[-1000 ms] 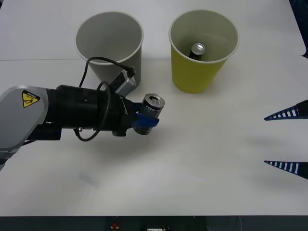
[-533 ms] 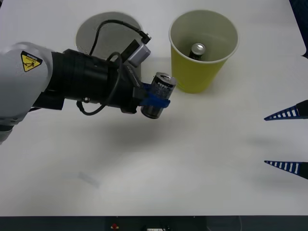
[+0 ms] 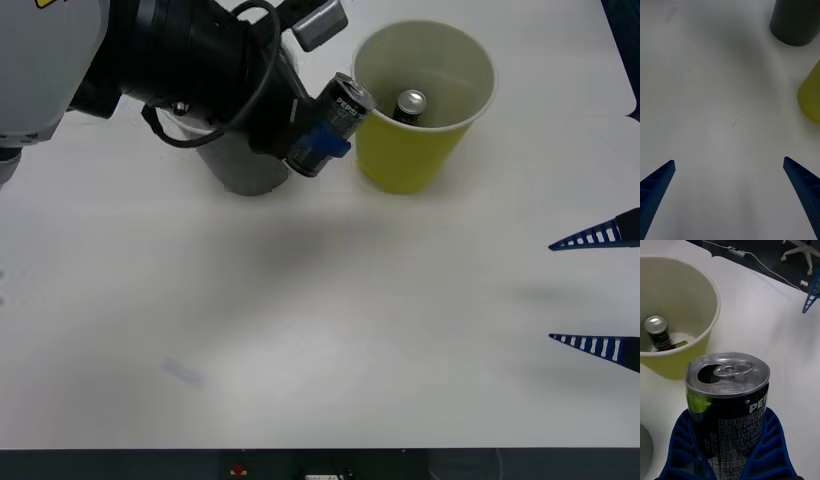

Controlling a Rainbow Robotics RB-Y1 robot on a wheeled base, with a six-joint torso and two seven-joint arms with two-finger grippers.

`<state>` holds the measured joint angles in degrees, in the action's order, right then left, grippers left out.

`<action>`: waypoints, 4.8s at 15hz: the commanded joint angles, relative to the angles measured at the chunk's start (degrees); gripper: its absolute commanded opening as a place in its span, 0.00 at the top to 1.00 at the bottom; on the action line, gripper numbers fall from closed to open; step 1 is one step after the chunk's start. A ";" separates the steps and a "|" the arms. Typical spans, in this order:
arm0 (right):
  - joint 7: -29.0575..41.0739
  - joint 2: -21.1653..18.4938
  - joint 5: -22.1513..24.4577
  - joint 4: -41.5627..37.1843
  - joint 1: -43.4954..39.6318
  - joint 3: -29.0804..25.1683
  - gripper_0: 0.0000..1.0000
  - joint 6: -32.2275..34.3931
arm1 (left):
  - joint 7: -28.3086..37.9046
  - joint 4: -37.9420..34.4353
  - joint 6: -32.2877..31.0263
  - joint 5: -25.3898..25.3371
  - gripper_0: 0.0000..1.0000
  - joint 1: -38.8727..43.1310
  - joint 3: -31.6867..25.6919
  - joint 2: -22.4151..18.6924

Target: Put the can into the green bin and the plastic bottle into the gray bin

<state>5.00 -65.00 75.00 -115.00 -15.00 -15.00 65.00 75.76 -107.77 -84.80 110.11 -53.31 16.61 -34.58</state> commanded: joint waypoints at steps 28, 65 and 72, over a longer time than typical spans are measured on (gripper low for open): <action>0.00 0.00 0.00 0.00 0.00 0.00 0.00 0.00 | -4.13 49.06 12.21 14.34 0.00 -32.91 14.15 19.55; 0.00 0.00 0.00 0.00 0.00 0.00 0.00 0.00 | -71.28 17.33 2.71 -43.23 0.00 30.64 -12.12 -24.74; 0.00 0.00 0.00 0.00 0.00 0.00 0.00 0.00 | -72.77 12.14 6.32 -43.40 0.00 44.09 -19.16 -26.06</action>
<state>5.00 -65.00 75.00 -115.00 -15.00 -15.00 65.00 3.20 -94.84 -79.18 66.77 -10.42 -2.01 -60.22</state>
